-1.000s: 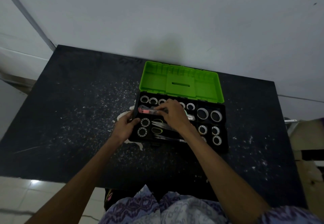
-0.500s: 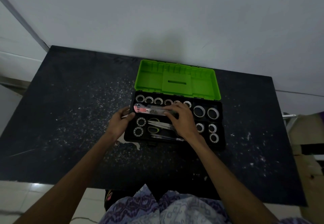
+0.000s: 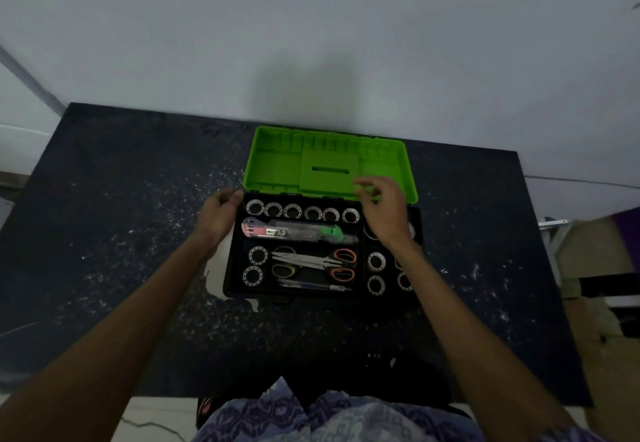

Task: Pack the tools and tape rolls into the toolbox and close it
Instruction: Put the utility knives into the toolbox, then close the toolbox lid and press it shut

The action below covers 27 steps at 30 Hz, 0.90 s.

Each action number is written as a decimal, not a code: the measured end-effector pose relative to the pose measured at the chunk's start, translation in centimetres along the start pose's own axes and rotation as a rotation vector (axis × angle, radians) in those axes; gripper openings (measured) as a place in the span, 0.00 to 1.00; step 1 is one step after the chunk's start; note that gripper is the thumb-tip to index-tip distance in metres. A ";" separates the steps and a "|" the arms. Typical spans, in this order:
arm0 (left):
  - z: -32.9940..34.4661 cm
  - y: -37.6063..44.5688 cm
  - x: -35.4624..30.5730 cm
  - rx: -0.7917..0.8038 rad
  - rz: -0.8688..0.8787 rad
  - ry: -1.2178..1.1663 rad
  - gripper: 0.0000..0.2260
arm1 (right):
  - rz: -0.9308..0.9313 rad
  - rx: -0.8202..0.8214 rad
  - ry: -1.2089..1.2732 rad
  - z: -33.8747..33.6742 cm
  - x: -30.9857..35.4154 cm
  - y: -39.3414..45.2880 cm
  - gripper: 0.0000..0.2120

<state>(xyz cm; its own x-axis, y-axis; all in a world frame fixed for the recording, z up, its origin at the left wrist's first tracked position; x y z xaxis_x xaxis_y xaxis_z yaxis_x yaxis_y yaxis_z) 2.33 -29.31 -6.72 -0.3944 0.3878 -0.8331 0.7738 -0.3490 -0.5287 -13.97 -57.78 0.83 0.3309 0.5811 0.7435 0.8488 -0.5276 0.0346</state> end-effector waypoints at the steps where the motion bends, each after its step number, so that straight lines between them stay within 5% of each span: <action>1: 0.1 0.6 -0.9 -0.010 0.008 0.017 0.15 | 0.036 -0.034 -0.015 -1.2 -0.9 1.0 0.08; 10: 2.9 6.8 -6.3 -0.023 0.011 0.248 0.14 | 0.430 0.079 -0.118 -5.0 -11.1 8.7 0.27; 14: 4.0 8.7 -6.8 -0.044 -0.035 0.229 0.18 | 0.608 0.178 0.030 -3.3 -13.7 9.2 0.27; 18: 4.3 9.9 -7.3 -0.074 -0.050 0.179 0.19 | 0.613 0.181 0.145 -2.7 -14.2 10.0 0.20; 23: 3.2 9.9 -7.9 -0.087 -0.032 0.113 0.27 | 0.607 0.070 0.164 -3.8 -13.2 10.3 0.28; 27: 2.5 9.1 -9.2 -0.111 0.023 0.077 0.32 | 0.573 -0.050 0.261 -5.4 -11.7 10.3 0.22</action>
<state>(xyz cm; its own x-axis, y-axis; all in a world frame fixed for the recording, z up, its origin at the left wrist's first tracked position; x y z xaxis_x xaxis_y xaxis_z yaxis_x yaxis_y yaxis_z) 11.76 -38.16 -4.28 -0.3395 0.4468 -0.8277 0.8342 -0.2634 -0.4844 -11.31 -73.40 -3.87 0.6105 0.0306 0.7914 0.5441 -0.7423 -0.3910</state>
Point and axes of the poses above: each hand's wrist, its own y-axis towards the middle knuckle, its own z-axis out of the palm, x = y × z, the point moved 7 cm from there along y, towards the middle knuckle, and after that the axes turned 6 degrees about x, right-handed, at the moved point
